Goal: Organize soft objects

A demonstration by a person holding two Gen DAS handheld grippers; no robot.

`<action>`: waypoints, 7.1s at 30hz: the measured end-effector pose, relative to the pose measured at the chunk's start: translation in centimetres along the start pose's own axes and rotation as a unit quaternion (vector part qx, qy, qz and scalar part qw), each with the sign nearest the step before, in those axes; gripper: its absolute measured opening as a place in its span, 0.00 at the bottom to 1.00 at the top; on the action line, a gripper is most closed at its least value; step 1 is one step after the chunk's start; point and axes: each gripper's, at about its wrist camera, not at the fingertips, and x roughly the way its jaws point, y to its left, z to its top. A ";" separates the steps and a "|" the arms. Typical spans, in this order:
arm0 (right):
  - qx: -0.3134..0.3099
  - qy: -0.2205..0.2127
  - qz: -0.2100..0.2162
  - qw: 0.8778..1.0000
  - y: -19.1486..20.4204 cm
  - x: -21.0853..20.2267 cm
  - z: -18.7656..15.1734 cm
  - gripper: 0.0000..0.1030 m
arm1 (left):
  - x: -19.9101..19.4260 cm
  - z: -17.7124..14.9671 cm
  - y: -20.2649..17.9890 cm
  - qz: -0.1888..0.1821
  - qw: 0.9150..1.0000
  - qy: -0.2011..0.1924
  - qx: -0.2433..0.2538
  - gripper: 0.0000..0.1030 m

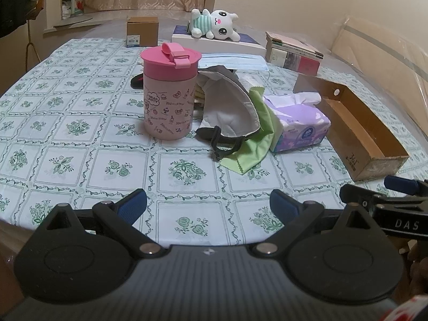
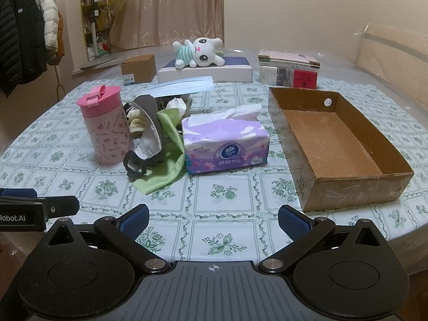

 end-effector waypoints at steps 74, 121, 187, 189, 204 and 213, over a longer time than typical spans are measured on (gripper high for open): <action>0.042 0.031 -0.031 0.998 -4.7 9.0 0.7 0.01 | 16.1 4.7 -6.6 -0.030 0.966 -0.039 0.254 0.12; 0.062 -0.133 -0.018 0.989 -5.4 -3.2 5.3 0.01 | -2.4 7.2 -9.2 -0.158 0.961 -0.104 0.203 0.03; 0.144 -0.106 -0.114 0.977 -24.8 2.3 7.9 0.01 | 15.5 12.8 -24.1 -0.264 0.937 0.021 0.226 0.44; 0.141 -0.103 -0.105 0.979 -24.6 2.8 8.1 0.01 | 14.9 12.5 -22.9 -0.254 0.943 0.013 0.215 0.45; 0.144 -0.064 -0.096 0.983 -23.3 1.9 5.4 0.70 | 9.7 9.6 -17.1 -0.200 0.964 -0.030 0.173 0.64; 0.167 -0.059 -0.091 0.980 -20.5 -0.7 2.9 0.70 | 7.3 7.6 -13.6 -0.143 0.978 -0.045 0.146 0.67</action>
